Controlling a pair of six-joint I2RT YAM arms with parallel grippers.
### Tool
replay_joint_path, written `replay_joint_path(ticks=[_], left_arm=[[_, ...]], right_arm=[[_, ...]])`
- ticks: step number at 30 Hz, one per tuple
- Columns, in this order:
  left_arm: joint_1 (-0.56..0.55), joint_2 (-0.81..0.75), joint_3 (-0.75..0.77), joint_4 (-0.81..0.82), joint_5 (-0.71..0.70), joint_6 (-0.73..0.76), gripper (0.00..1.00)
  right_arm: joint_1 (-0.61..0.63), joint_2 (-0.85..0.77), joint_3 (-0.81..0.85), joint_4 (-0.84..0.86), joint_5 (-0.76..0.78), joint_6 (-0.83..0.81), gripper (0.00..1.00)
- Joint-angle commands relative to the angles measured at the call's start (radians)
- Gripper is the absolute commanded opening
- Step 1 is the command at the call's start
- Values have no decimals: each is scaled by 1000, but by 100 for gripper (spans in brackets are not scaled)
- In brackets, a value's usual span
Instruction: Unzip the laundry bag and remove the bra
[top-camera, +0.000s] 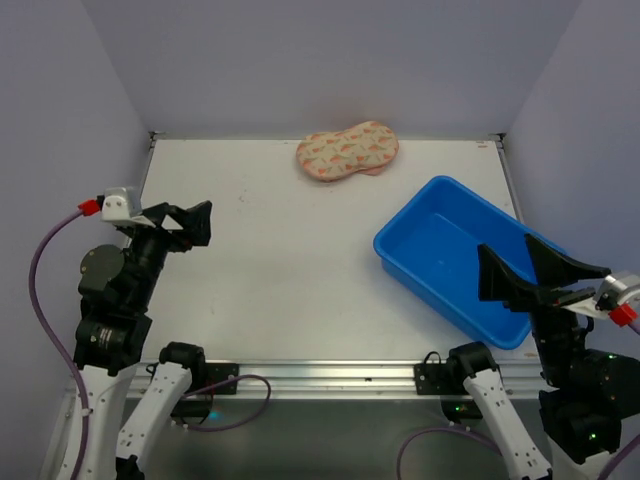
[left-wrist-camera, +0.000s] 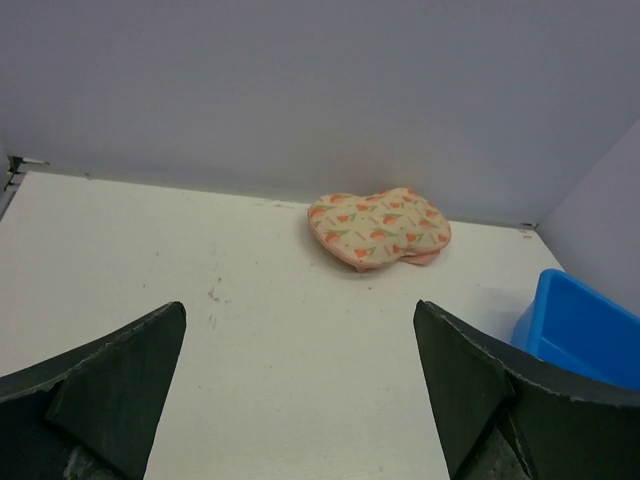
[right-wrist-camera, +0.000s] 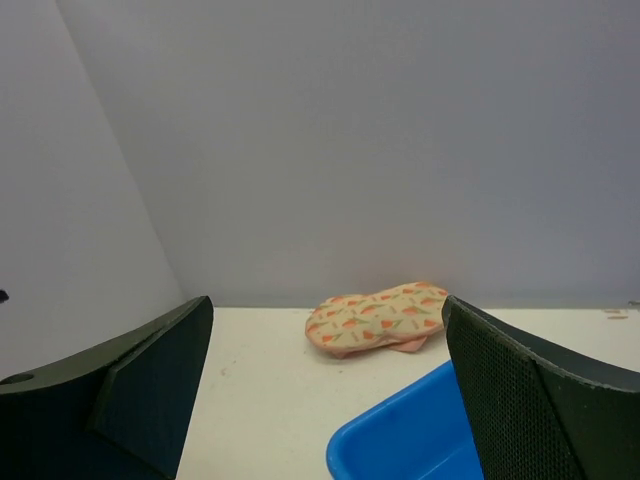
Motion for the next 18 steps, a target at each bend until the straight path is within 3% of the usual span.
replay_joint_path(ticks=[1, 8, 12, 18], left_arm=[[-4, 69, -30, 99, 53, -54, 100], [-4, 349, -69, 304, 155, -194, 100], [-4, 524, -99, 573, 221, -355, 100], [-24, 892, 11, 806, 270, -513, 100]], right_arm=[[0, 49, -23, 37, -21, 33, 99], [0, 120, -60, 44, -82, 90, 99], [0, 166, -55, 54, -136, 96, 99], [0, 224, -49, 67, -191, 102, 99]])
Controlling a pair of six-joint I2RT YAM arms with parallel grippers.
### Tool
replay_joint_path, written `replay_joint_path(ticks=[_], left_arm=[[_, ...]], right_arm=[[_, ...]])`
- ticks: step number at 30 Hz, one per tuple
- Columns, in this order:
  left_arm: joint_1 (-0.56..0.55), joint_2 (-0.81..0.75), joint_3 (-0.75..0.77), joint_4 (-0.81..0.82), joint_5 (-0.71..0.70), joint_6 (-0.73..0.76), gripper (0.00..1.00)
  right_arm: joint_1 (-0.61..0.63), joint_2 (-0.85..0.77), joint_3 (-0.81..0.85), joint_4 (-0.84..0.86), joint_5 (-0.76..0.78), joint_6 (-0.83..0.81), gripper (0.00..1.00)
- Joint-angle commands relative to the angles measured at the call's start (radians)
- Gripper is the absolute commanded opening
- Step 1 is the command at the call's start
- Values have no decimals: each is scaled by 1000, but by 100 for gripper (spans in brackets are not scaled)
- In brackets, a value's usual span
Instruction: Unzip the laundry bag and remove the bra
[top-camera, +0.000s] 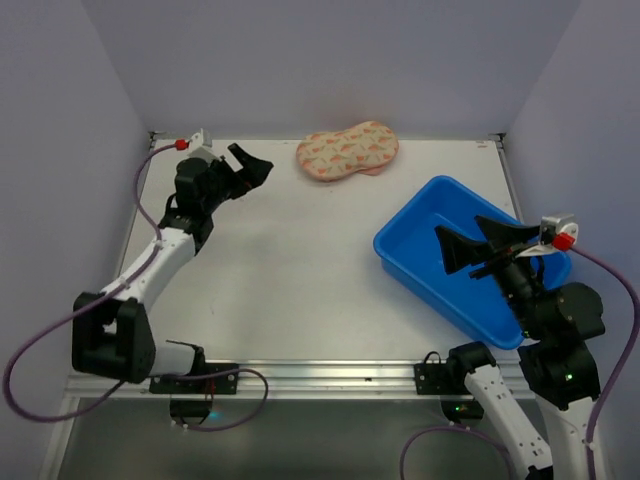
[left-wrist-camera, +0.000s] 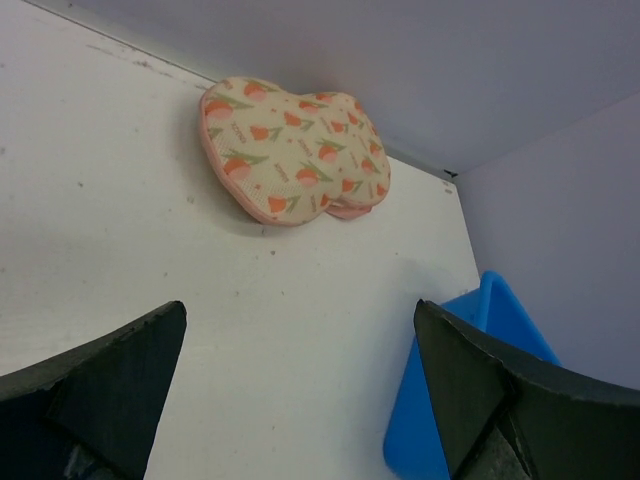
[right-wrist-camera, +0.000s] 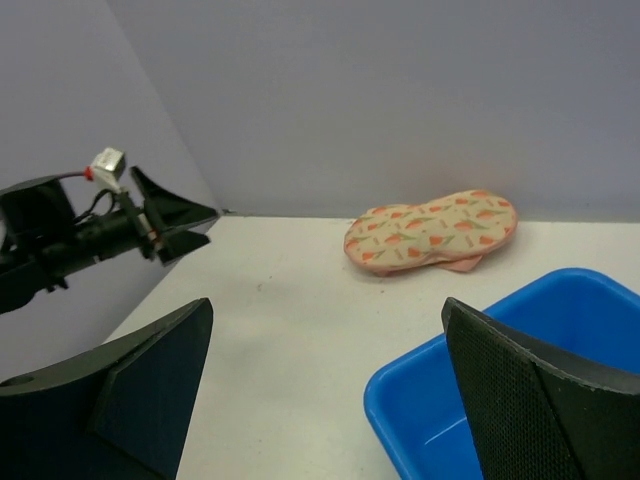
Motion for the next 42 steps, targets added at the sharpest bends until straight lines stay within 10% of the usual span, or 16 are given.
replay_joint_path(ticks=[1, 11, 26, 30, 37, 42], left_arm=[[-26, 157, 123, 260, 60, -131, 100], [-64, 708, 465, 242, 19, -165, 100], [-138, 1141, 806, 274, -23, -264, 87], [-150, 1204, 859, 320, -24, -283, 68], [-143, 1071, 664, 374, -27, -214, 3], [-106, 755, 264, 414, -73, -139, 0]], right_arm=[[0, 32, 10, 51, -67, 14, 99], [-1, 87, 11, 49, -78, 10, 99], [0, 191, 24, 49, -171, 30, 99], [-1, 200, 33, 26, -185, 30, 99], [-1, 184, 27, 29, -194, 35, 99], [-1, 205, 34, 6, -126, 63, 99]])
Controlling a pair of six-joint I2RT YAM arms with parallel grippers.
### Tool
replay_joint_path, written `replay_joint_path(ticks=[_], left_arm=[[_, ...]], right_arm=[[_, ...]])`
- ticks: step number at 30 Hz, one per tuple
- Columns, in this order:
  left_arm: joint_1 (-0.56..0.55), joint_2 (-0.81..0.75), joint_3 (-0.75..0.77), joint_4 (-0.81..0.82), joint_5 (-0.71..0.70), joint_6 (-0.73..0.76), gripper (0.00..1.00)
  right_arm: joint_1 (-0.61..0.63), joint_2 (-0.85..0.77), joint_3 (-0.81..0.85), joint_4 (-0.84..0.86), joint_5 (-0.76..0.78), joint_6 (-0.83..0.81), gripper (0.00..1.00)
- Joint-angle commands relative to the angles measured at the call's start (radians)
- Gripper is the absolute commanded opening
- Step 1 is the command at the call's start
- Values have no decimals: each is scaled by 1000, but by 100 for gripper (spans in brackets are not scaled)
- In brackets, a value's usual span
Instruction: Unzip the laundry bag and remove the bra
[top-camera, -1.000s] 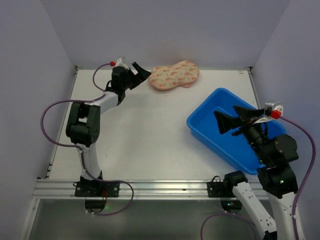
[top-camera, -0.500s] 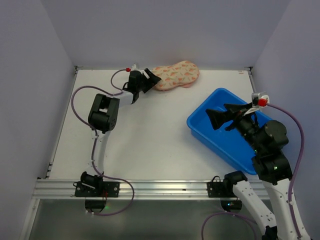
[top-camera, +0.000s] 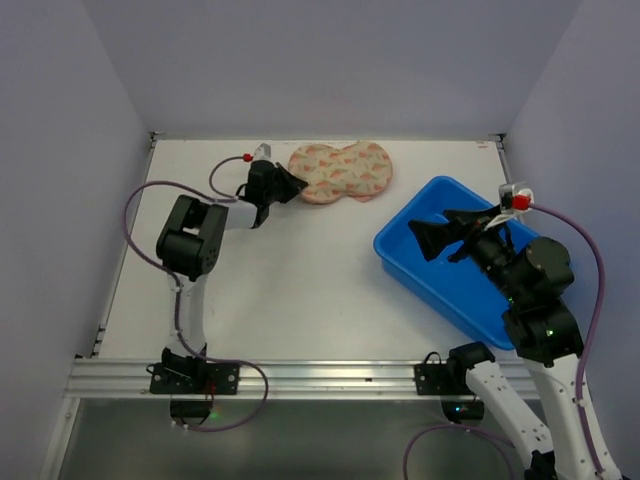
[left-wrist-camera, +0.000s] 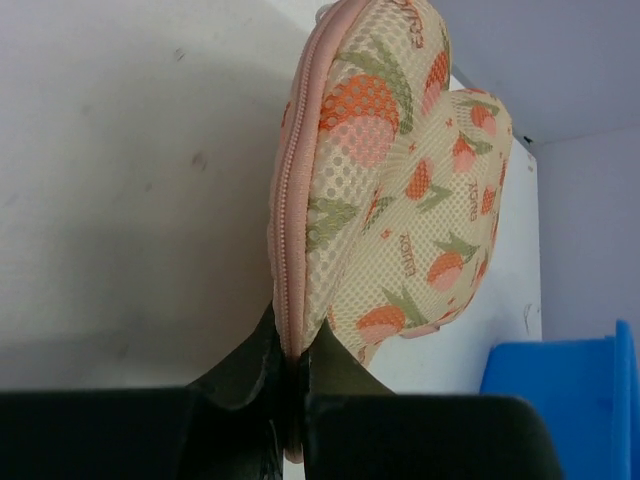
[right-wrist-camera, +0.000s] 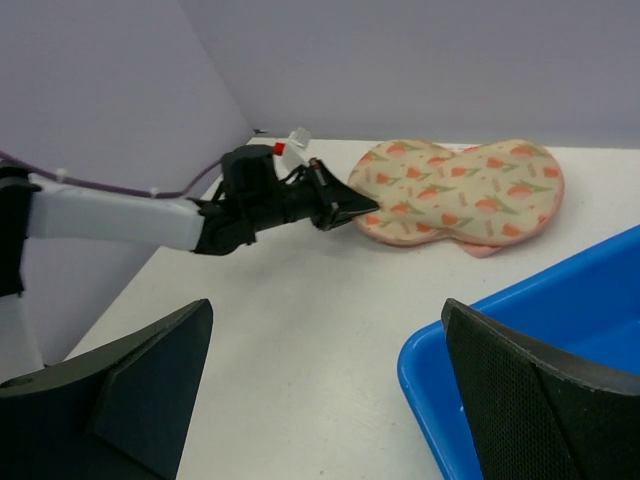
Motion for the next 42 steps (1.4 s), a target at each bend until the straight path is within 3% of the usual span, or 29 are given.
replay_joint_path(ticks=[1, 5, 8, 11, 12, 13, 17, 18, 21, 23, 27, 30, 37, 42], left_arm=[[48, -297, -244, 96, -42, 78, 0], [135, -526, -496, 56, -22, 70, 0], [145, -724, -689, -39, -101, 28, 0], [140, -900, -893, -70, -135, -93, 20], [128, -939, -976, -76, -115, -118, 39], [116, -1012, -1004, -80, -100, -131, 46], [-45, -1170, -984, -224, -37, -4, 72], [-67, -1190, -951, -278, 22, 26, 82], [-93, -1244, -868, -405, 141, 136, 99], [-93, -1264, -814, -482, 158, 232, 100], [-92, -1211, -562, -788, 19, 411, 100], [-72, -1103, -417, -882, -67, 497, 100], [89, -916, -326, -846, 66, 495, 97], [143, -809, -332, -769, 11, 514, 97]], right_arm=[[0, 16, 34, -11, 36, 35, 99], [0, 47, 13, 6, -46, 49, 99], [2, 74, -15, 38, -118, 80, 99], [7, 104, -30, 69, -172, 98, 99], [8, 111, -36, 75, -181, 101, 99], [10, 125, -38, 84, -191, 105, 99], [20, 147, -38, 88, -218, 103, 99], [22, 148, -36, 83, -221, 100, 99], [25, 150, -38, 71, -214, 82, 99], [23, 148, -40, 61, -208, 79, 99], [25, 148, -41, 49, -208, 71, 99], [27, 148, -40, 32, -197, 57, 99], [27, 119, -36, -15, -165, 19, 99], [27, 111, -62, -5, -166, 17, 99]])
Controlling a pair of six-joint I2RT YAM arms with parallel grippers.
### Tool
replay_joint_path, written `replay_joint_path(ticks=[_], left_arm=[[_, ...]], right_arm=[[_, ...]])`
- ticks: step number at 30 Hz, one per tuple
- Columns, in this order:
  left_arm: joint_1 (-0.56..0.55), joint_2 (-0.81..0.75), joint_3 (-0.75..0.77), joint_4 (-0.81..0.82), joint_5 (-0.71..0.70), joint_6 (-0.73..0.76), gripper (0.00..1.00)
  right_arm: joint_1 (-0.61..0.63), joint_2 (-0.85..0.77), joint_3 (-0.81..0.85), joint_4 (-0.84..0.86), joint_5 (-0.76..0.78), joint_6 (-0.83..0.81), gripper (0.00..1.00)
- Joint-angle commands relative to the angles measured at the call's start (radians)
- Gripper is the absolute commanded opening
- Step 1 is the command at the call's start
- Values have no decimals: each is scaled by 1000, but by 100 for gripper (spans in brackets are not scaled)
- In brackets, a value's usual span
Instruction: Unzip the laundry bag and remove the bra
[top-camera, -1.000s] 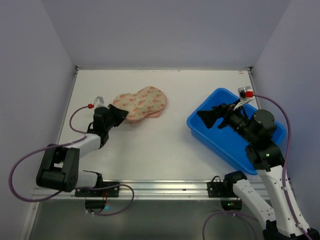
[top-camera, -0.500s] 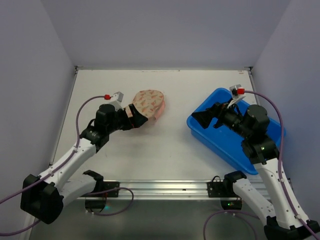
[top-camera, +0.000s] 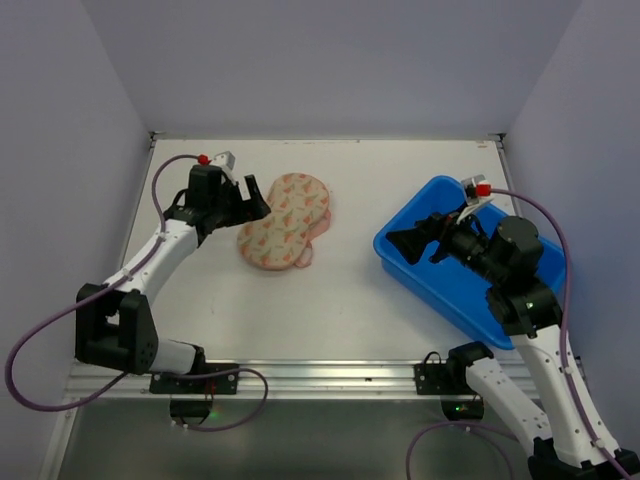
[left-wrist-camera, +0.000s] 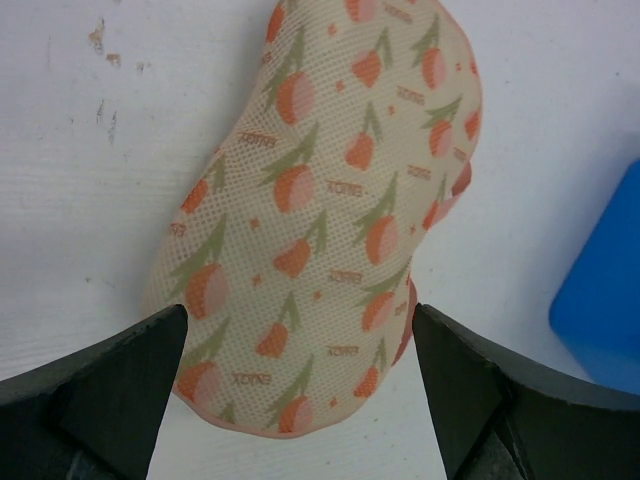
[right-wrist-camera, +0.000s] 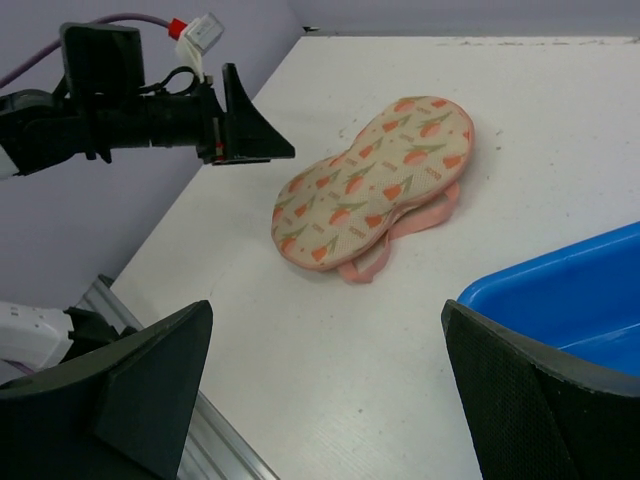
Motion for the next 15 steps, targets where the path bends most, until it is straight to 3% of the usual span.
replay_joint_path(ticks=[1, 7, 10, 15], left_arm=[[28, 96, 17, 45, 4, 39, 97], [30, 226, -53, 188, 100, 26, 94], [18, 206, -116, 211, 156, 7, 91], [-191, 73, -238, 301, 183, -65, 91]], right_arm=[[5, -4, -21, 14, -7, -13, 99], [5, 26, -39, 44, -94, 13, 99], [8, 30, -48, 48, -109, 16, 99], [13, 37, -62, 62, -113, 20, 99]])
